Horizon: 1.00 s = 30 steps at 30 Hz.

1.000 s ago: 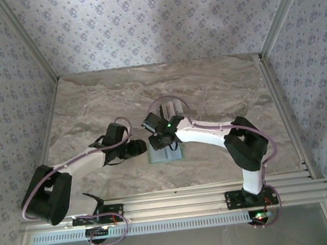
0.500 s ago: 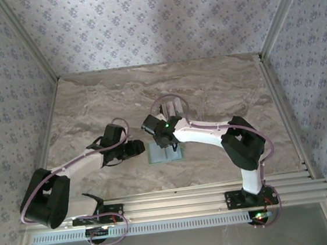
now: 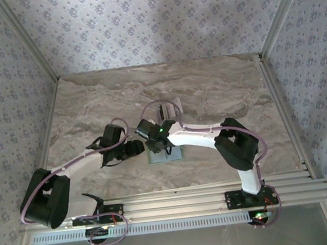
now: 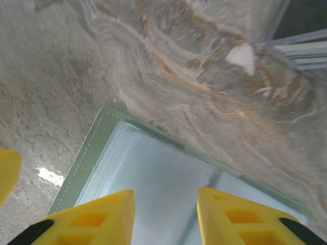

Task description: Put the credit cards into the card holder

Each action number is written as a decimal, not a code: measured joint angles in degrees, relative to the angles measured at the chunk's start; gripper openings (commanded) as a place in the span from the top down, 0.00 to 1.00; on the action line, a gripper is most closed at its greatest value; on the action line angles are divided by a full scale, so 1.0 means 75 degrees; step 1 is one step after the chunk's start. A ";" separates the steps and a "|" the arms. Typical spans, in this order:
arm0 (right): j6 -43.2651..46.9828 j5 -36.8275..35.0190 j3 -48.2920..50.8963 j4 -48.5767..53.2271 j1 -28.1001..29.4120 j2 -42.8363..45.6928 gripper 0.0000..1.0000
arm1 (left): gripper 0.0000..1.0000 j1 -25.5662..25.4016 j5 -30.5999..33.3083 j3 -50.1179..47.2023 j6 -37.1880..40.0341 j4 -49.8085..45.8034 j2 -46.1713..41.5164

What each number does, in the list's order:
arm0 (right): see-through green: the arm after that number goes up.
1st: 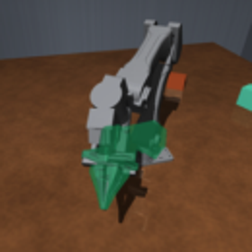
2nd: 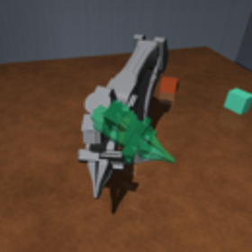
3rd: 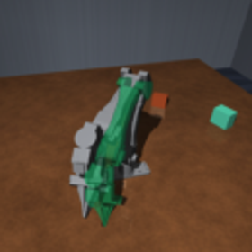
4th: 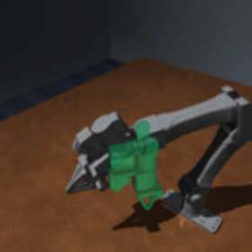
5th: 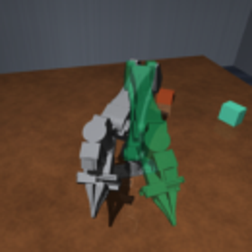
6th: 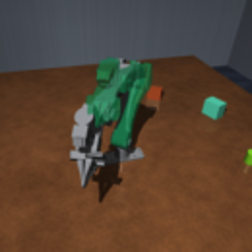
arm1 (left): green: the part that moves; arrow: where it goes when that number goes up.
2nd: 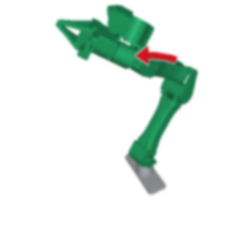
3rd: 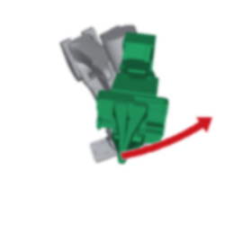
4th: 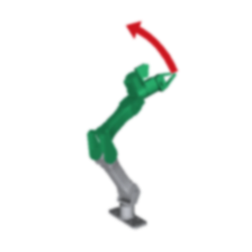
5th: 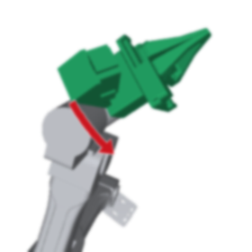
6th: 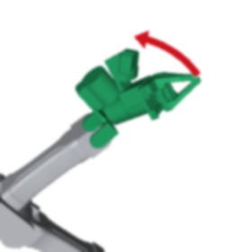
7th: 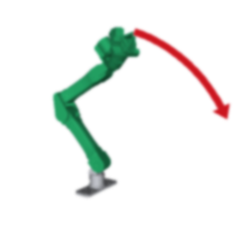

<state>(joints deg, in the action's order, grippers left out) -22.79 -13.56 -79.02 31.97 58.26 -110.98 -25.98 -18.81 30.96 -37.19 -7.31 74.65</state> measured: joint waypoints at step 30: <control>-0.0064 0.0425 0.0472 -0.0845 -0.0079 -0.0286 0.82 | 0.43 0.0015 0.0000 -0.0023 0.0000 -0.0023 -0.0114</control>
<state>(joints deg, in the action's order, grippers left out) -23.27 -10.37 -75.48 25.63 57.67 -113.12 -25.87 -18.81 30.79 -37.19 -7.49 73.80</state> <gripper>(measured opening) 0.206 0.565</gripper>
